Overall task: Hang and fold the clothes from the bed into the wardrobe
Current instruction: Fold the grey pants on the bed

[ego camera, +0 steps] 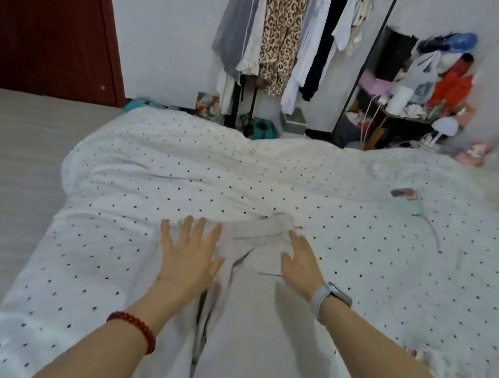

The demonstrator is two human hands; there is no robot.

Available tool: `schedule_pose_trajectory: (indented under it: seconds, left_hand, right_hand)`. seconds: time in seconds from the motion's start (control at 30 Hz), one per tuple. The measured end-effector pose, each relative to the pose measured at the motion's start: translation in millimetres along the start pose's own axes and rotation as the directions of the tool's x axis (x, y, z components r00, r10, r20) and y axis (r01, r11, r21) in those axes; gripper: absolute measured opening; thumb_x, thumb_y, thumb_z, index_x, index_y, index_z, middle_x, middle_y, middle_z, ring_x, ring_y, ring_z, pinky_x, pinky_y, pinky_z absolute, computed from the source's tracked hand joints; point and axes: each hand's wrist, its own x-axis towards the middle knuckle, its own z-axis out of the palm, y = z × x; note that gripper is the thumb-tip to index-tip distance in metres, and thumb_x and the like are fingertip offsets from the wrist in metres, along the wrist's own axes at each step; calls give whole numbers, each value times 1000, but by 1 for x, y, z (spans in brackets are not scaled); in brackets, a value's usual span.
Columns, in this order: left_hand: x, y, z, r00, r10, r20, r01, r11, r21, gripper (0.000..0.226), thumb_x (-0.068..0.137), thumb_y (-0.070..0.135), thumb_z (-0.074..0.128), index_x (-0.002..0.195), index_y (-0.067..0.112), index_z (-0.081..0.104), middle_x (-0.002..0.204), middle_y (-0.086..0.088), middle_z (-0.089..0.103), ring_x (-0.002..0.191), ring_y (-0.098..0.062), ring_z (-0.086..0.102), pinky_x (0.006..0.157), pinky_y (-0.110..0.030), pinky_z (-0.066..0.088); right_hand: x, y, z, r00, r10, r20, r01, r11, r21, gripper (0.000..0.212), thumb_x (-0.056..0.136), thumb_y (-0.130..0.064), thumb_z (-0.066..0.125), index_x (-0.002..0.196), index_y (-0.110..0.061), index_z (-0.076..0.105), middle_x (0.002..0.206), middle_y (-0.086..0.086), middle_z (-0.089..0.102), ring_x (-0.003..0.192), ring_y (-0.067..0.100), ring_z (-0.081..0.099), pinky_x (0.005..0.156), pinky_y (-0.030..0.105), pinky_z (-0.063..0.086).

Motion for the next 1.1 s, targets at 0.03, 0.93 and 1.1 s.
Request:
schedule_pose_trajectory:
  seconds: [0.03,0.93,1.1]
  left_hand:
    - [-9,1,25,999,9,35,-8,1000,-29,55,85,50,47,131,21,54,135,-16,52,127,-37,46,96,-76,24]
    - [-251,128,64,894,-197,402,436,584,-684,66,96,34,45,150,22,10,158,-1,-7,145,-18,4,113,-26,11]
    - [-306,161,59,898,-250,363,439,584,-683,67,95,35,45,149,12,13,158,-6,9,144,-16,10,111,-20,9]
  right_hand:
    - [-5,20,25,999,11,36,-10,1000,-30,53,100,-21,34,149,-14,12,157,11,6,145,25,7,117,38,13]
    - [-317,169,76,816,476,328,-573,741,351,13,92,-23,54,84,-14,52,78,-4,55,75,13,54,61,18,39]
    - [-313,214,38,856,473,207,-514,821,249,29,95,-12,47,67,-6,44,65,7,44,62,18,43,56,28,29]
